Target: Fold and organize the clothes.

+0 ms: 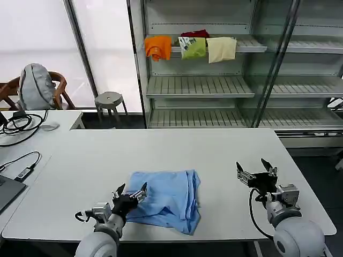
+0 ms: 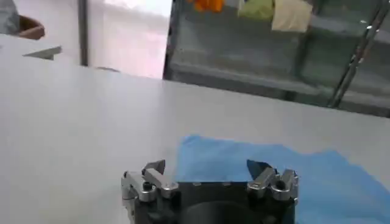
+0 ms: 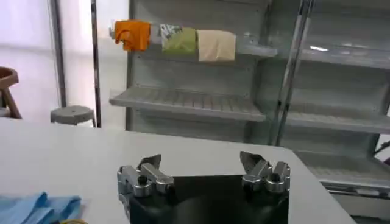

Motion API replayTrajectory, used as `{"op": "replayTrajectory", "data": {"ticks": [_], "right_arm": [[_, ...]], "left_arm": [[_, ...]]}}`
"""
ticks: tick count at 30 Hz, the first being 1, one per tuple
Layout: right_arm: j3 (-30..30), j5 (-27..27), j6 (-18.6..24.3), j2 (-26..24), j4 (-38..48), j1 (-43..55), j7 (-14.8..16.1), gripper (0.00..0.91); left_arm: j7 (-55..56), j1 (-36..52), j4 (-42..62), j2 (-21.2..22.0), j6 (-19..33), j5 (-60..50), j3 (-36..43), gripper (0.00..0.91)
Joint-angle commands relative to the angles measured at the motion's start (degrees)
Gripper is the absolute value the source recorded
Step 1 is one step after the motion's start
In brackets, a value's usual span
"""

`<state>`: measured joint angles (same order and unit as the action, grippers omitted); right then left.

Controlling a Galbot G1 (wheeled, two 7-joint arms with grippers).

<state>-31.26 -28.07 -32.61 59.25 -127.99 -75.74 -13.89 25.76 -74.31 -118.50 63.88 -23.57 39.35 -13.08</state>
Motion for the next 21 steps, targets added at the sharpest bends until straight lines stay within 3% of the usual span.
{"op": "replayTrajectory", "data": {"ticks": [1,7,8,9,10,21], "right_arm": [[-0.23,0.31,0.07,-0.32,-0.21,-0.26,0.07,0.907],[-0.23,0.24,0.06,-0.59,-0.48,-0.24,0.04,0.907],[-0.21,0.24,0.05,-0.62,-0.48,-0.18,0.04,0.907],[-0.20,0.25,0.04,-0.61,-0.48,-0.14,0.04,0.907],[-0.17,0.26,0.05,-0.62,-0.46,-0.10,0.02,0.907],[-0.04,0.32,0.00,0.02,-0.36,0.03,0.03,0.907]], "left_arm": [[3.03,-0.94,2.70,-0.42,0.15,-0.05,-1.28,0.907],[0.77,-1.33,4.69,-0.03,0.26,-4.49,0.10,0.907],[-0.18,-1.57,4.91,-0.06,0.58,-5.95,0.42,0.796],[-0.35,-1.61,5.02,-0.09,0.55,-6.55,0.58,0.181],[-0.36,-1.62,5.31,-0.04,0.67,-8.00,0.94,0.030],[-1.31,-2.99,1.80,0.61,0.74,-8.11,2.97,0.020]]}}
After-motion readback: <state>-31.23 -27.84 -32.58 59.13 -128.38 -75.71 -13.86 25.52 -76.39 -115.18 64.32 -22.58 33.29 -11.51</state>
